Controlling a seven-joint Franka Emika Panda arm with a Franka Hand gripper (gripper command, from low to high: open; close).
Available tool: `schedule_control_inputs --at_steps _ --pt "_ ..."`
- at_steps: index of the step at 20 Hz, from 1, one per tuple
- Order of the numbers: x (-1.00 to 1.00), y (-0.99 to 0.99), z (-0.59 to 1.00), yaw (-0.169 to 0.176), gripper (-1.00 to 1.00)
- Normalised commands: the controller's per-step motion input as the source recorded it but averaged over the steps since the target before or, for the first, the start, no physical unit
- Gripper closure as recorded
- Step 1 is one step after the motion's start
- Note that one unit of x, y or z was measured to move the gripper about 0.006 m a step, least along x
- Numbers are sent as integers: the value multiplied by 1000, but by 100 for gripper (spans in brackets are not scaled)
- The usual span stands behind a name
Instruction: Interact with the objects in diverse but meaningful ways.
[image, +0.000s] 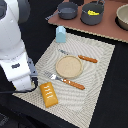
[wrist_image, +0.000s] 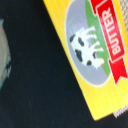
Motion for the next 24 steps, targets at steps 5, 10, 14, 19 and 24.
schedule_control_inputs --at_steps 5,10,14,19,24 --pt "0 -117 -270 0 100" --pt "69 -119 -123 3 100" --pt "227 -110 165 0 100" --pt "214 -114 53 0 100" --pt "105 -72 141 24 100"
